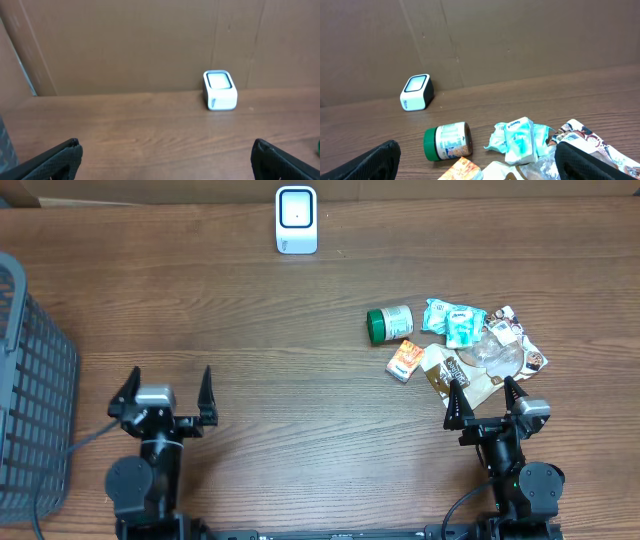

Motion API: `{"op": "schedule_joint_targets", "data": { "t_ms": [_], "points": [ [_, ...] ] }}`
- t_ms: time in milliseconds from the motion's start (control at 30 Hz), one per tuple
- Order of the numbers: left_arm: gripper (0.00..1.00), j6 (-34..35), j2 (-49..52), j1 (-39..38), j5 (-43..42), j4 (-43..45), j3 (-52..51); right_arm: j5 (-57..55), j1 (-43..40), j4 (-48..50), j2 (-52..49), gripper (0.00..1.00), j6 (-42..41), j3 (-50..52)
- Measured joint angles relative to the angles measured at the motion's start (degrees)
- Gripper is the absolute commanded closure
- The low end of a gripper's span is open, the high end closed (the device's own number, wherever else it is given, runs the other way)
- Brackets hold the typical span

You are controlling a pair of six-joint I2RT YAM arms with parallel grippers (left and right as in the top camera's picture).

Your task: Scan the item barcode

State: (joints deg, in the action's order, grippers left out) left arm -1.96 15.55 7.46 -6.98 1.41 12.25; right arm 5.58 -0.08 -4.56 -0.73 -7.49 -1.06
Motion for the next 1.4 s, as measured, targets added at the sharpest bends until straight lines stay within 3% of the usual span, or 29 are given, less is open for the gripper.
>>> {"op": "schedule_joint_targets", "data": {
  "t_ms": [400,1400],
  "points": [
    [0.0,-1.51,-14.12,0.0,1.16,-2.95,-11.65,0.0,0.0,0.0,0.0,0.0,0.02,0.0],
    [0.0,-1.62,-14.64,0.0,3.02,-5.49,-11.74,0.02,0.0,0.02,0.0,0.0,-0.02,0.0]
  ]
}}
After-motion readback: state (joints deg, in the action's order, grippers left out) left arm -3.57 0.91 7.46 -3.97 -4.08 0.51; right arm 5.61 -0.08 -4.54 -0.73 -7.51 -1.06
